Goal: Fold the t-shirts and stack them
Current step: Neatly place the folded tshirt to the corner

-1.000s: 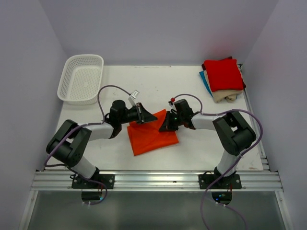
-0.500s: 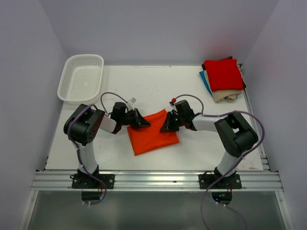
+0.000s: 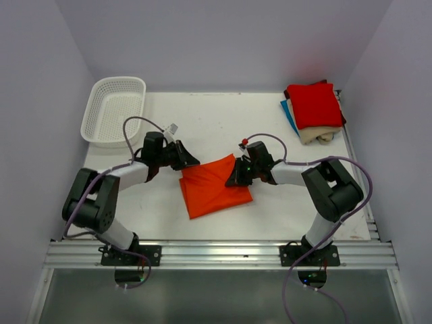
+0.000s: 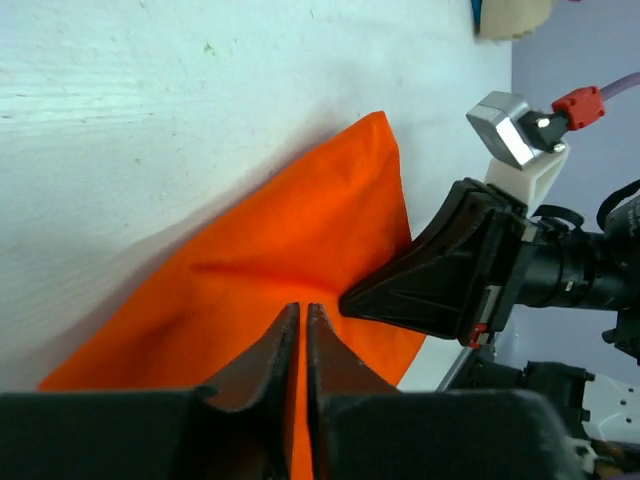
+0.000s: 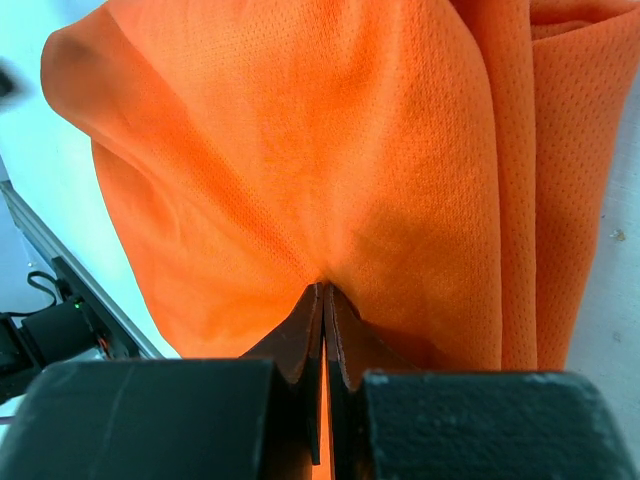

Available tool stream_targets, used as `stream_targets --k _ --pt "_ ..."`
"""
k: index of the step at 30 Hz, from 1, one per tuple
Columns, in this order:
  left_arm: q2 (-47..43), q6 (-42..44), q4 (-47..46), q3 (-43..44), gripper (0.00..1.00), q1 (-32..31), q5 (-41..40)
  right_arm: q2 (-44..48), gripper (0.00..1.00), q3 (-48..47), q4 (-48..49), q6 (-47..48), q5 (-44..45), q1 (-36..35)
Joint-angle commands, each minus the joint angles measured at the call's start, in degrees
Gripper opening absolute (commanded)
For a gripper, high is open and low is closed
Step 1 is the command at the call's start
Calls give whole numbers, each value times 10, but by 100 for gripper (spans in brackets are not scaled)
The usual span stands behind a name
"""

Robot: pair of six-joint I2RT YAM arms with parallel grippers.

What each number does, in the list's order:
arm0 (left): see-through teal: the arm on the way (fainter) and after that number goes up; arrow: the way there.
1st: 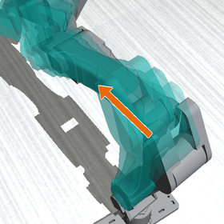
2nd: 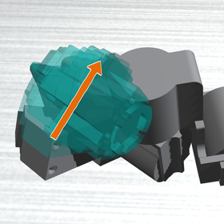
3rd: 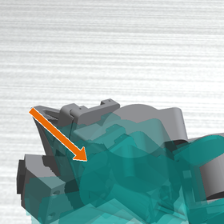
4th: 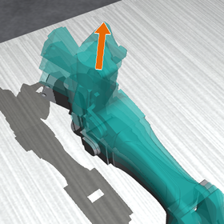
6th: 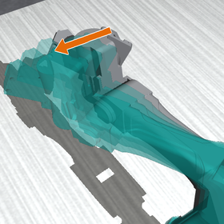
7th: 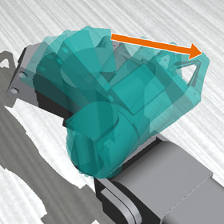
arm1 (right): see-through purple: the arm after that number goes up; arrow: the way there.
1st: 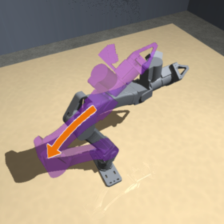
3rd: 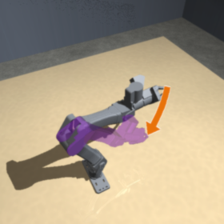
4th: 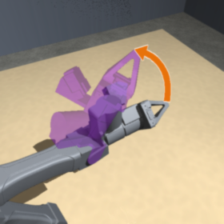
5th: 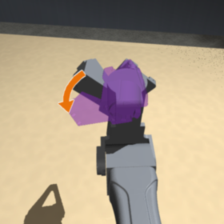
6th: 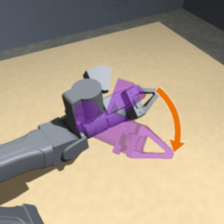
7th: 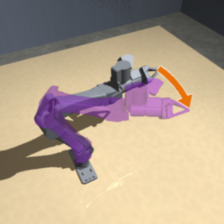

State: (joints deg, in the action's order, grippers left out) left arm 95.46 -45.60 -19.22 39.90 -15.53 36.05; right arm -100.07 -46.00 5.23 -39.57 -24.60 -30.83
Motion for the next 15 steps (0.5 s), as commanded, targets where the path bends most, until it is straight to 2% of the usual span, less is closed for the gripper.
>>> stream_targets --k 1,2,3,4,7,8,12,15 --pt "-108 75 246 23 14 1 -107 -2 0 20 -44 27 44 2" --pt "-126 80 273 13 31 1 -121 -2 0 20 -42 27 44 2" --pt "-165 82 296 -15 39 1 -136 -2 0 20 -38 26 43 2" --pt "-185 78 327 -31 60 1 -158 -3 0 17 -38 24 41 2" --pt "-264 59 358 -99 97 -1 -171 -2 0 14 -37 25 42 2" --pt "-283 54 362 -115 100 -2 -171 -1 0 14 -37 26 41 2" --pt "-373 19 345 -193 100 -6 -156 -3 0 13 -34 27 38 2" --pt "-395 -5 319 -227 100 -8 -143 -1 0 13 -34 27 37 2"
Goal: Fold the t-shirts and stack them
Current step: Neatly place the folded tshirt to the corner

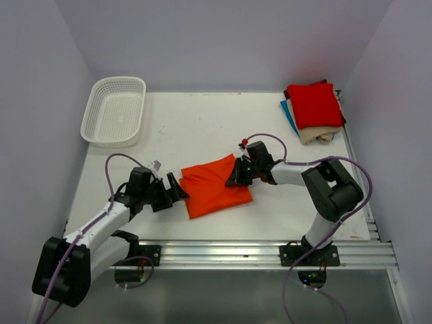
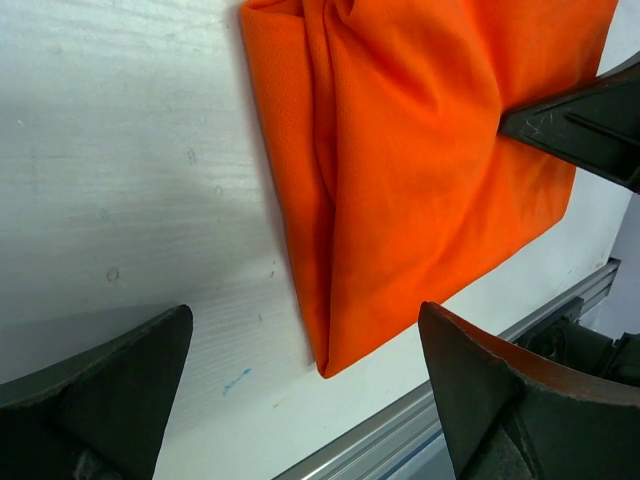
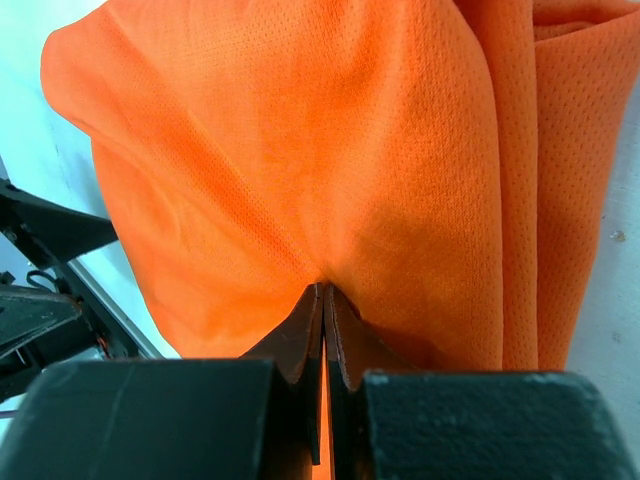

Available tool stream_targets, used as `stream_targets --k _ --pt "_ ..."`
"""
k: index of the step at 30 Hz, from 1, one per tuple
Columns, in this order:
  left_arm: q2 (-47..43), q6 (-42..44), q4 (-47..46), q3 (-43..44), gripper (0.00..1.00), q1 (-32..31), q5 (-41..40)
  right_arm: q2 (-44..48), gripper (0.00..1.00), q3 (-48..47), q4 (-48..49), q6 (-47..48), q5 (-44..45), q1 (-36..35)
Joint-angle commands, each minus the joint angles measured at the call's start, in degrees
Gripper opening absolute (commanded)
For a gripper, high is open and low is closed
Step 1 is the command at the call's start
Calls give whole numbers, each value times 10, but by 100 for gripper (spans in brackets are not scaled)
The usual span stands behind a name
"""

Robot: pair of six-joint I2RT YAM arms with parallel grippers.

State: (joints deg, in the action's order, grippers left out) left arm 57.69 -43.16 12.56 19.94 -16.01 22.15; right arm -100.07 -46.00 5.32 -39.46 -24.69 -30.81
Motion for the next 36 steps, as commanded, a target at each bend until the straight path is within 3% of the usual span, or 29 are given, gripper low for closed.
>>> stream_targets --k 1,5,13,23,26,27,32,33,34,36 --pt "-18 -34 -10 -32 100 -4 -2 0 0 13 -35 27 38 1" --pt "-15 -55 -48 -58 100 -7 1 3 0 19 -35 30 39 2" --pt "94 -116 -204 -95 100 -33 -1 -2 0 27 -26 29 42 1" --pt "294 -189 -334 -25 99 -128 -30 -9 0 30 -19 32 38 1" --pt "333 -198 -368 -16 91 -140 -28 -8 0 33 -16 32 38 2" --pt "340 -200 -386 -15 87 -141 -26 -9 0 33 -17 33 39 2" --pt "374 -199 -436 -16 43 -141 -19 -14 0 34 -14 34 37 2" --pt "378 -199 -455 -15 32 -141 -19 -16 0 34 -12 33 35 1" --pt "385 -199 -463 -14 0 -141 -14 -18 0 34 -11 33 35 2" --pt "401 -196 -480 -9 0 -141 -13 -19 0 35 -10 33 33 2"
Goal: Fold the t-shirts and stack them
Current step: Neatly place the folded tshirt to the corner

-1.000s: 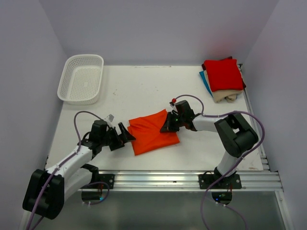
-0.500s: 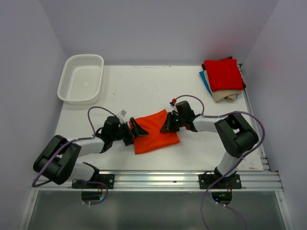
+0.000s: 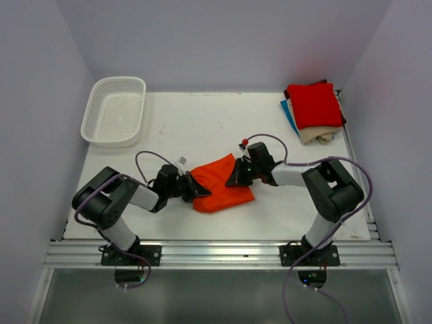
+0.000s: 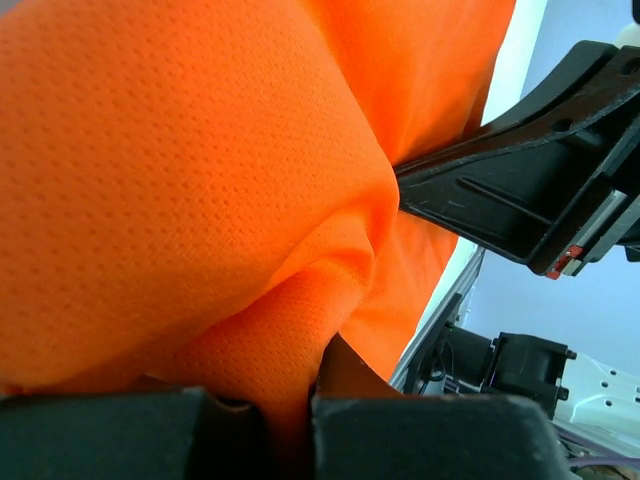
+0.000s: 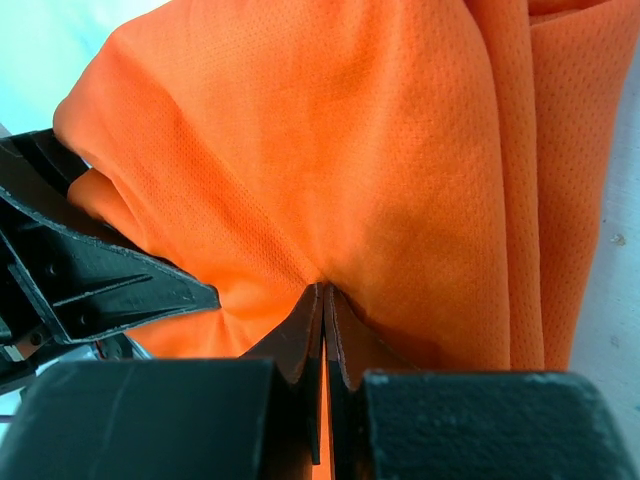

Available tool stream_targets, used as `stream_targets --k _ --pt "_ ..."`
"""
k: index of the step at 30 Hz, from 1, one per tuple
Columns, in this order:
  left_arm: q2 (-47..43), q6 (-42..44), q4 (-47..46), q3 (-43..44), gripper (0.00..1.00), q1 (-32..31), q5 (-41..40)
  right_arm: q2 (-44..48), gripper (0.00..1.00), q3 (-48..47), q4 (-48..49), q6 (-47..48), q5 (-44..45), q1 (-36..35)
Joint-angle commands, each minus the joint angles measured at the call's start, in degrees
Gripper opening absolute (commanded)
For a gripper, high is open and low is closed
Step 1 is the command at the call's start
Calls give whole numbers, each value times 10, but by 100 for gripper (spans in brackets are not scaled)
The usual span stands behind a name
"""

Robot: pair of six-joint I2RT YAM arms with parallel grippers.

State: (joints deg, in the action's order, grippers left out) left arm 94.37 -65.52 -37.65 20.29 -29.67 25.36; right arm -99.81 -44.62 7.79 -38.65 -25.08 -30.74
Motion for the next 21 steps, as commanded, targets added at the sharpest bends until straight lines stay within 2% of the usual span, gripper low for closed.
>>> stream_targets --k 1,6,7,9,10,11,12,14,18,21 --pt "38 31 20 -10 0 -5 -46 -21 0 21 -35 25 36 2" --pt "40 56 13 -10 0 -5 -51 25 0 43 12 24 -12 2" --pt "38 57 10 -11 0 -5 -48 42 27 47 26 23 -19 2" --pt "21 61 1 -18 0 -5 -44 140 55 51 26 21 -13 2" --pt "21 61 0 -18 0 -5 -44 140 55 49 26 22 -4 2" --pt "8 65 1 -20 0 -4 -44 167 63 45 16 24 5 2" --pt "0 68 0 -20 0 -5 -44 223 66 37 -9 33 14 2" --pt "-31 77 4 -19 0 -5 -43 272 75 24 -59 43 48 2" --pt "-74 90 33 8 0 -5 -46 373 76 -8 -150 60 87 2" --pt "-68 100 53 70 0 -5 -37 436 76 3 -201 59 117 2"
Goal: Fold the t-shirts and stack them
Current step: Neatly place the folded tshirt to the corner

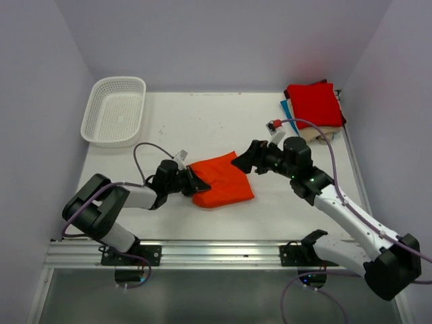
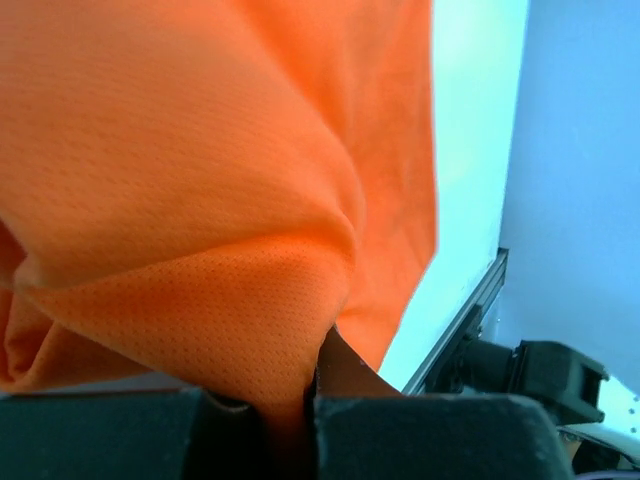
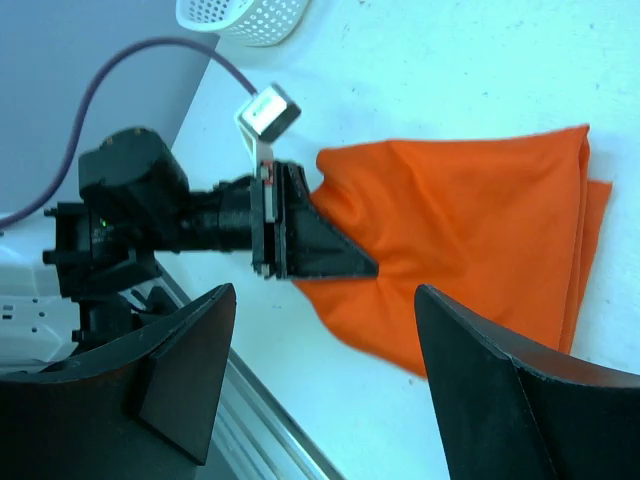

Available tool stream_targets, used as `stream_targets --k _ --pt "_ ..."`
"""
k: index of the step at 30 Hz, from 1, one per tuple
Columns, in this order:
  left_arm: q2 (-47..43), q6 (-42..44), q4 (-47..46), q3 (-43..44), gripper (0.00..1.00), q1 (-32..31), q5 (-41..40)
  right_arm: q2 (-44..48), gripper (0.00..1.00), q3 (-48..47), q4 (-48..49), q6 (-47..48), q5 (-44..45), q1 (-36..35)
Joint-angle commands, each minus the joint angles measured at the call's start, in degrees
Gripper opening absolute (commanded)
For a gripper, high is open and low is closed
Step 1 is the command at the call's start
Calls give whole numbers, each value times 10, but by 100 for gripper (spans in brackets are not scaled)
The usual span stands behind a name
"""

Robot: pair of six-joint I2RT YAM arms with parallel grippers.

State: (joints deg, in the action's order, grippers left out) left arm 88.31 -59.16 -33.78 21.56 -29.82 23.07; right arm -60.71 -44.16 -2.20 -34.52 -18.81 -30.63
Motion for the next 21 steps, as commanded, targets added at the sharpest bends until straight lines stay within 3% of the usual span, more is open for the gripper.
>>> stream_targets --k 1,6,14,19,21 --pt "-2 38 17 97 0 -3 -8 64 76 6 -111 17 61 1" --pt "82 49 35 259 0 -3 34 177 76 48 -207 6 88 0" --pt "330 74 134 702 0 1 125 317 77 73 -384 -5 96 0" --pt "512 -29 106 965 0 10 202 357 77 93 -424 -10 103 0" --pt "537 -64 44 992 0 12 215 363 77 94 -428 -23 110 0"
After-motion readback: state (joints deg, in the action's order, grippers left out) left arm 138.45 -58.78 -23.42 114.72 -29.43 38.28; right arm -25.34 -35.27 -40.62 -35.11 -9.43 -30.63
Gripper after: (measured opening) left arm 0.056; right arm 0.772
